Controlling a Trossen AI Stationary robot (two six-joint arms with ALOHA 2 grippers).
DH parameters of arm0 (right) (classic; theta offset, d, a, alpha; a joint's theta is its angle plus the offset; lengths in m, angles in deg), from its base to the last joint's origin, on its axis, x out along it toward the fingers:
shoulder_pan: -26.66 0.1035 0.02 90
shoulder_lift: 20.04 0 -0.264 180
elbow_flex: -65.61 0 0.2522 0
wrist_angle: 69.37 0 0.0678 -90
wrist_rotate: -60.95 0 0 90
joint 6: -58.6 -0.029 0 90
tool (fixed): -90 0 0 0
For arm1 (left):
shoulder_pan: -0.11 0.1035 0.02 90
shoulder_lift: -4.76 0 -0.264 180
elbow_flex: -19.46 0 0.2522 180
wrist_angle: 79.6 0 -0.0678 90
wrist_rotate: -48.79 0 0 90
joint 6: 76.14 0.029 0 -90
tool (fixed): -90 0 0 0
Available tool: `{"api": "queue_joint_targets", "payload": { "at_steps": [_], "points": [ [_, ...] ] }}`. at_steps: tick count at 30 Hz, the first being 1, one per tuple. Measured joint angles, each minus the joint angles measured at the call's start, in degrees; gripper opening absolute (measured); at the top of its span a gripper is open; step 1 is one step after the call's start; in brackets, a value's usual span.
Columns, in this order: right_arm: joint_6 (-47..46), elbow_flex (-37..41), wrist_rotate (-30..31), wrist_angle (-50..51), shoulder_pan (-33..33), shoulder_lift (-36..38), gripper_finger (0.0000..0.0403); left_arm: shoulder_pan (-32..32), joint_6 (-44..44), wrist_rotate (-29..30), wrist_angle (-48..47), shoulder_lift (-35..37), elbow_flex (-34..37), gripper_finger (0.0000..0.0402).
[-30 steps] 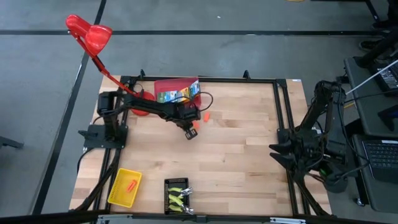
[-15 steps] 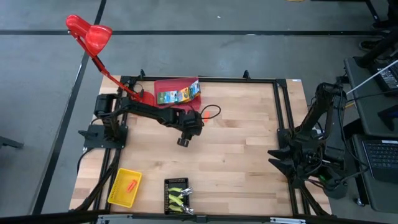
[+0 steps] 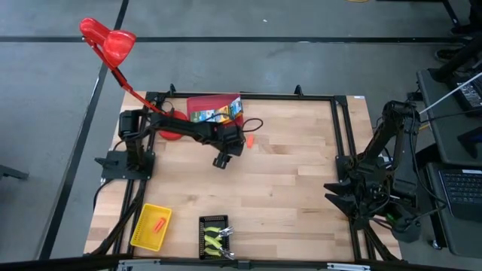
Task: Pick & Place School Supplies
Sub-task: Put the orange eraser into the yellow bin
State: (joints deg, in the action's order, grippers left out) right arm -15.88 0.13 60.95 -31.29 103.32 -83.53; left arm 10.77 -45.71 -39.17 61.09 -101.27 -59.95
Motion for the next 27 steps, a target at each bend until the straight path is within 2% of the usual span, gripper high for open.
{"api": "queue_joint_targets", "payload": {
  "at_steps": [20,27],
  "points": [
    [-0.04,0.0,0.0,-1.21,-1.31,0.0,0.0207,4.13,5.61,-5.57,3.49,-0.73,0.02,0.0179],
    [-0.02,0.0,-0.01,-2.18,-1.9,0.0,0.0207,3.66,7.06,-7.94,2.09,-5.23,-2.09,0.0175]
  ]
}}
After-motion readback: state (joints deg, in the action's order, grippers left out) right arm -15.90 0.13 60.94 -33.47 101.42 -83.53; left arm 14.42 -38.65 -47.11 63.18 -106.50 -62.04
